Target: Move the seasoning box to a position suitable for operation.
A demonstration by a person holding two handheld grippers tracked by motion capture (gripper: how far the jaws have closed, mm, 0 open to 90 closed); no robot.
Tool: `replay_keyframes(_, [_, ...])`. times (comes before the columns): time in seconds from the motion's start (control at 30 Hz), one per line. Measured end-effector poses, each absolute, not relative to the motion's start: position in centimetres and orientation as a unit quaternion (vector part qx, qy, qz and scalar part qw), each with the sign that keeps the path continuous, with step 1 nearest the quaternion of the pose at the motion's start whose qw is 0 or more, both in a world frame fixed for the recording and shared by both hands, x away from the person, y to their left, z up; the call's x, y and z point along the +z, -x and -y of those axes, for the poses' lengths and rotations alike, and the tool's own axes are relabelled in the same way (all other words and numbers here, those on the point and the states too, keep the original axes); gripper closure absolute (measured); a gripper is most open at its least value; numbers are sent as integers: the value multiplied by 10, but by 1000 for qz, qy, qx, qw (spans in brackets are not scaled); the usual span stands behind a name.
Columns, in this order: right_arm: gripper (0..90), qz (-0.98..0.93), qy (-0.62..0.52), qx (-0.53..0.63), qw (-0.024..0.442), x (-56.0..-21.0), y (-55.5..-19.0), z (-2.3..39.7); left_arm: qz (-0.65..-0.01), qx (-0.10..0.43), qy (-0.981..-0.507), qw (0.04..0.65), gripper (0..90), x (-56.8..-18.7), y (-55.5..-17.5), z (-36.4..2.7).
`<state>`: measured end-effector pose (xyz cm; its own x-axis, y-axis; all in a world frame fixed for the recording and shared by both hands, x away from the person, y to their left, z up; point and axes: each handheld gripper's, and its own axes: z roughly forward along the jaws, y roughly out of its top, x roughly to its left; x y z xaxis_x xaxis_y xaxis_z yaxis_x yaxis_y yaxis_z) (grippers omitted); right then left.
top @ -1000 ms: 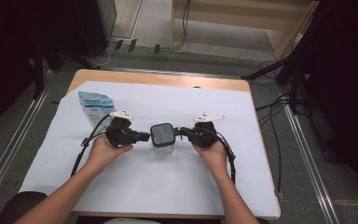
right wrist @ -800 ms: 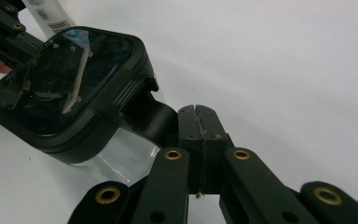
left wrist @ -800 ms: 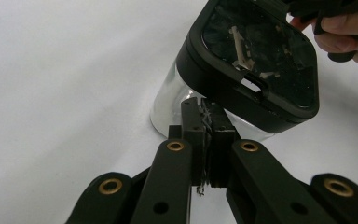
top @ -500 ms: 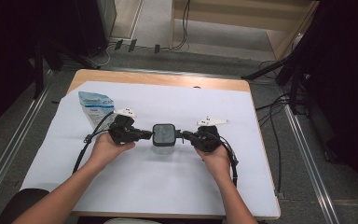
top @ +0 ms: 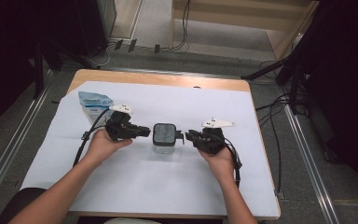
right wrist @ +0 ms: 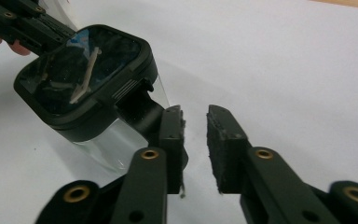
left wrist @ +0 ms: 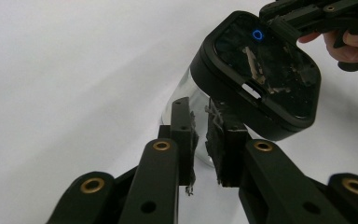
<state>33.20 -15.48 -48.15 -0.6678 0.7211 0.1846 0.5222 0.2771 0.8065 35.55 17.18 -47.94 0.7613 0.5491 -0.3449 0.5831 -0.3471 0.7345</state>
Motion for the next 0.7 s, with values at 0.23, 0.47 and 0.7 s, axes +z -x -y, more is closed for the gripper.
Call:
replay_keyframes(0.23, [527,-780,-382,488,87,-478,-329,161,-306,-14,-832,462,680,-468,-347,-176])
replay_keyframes(0.47, [509,-790,-380,473,80,-474,-323,164,-266,-3,-844,466,458,-462,-342,-176])
replay_keyframes(0.7, [463,-793,-376,471,84,-473,-319,166,-251,-38,-839,482,361,-461,-344,-174])
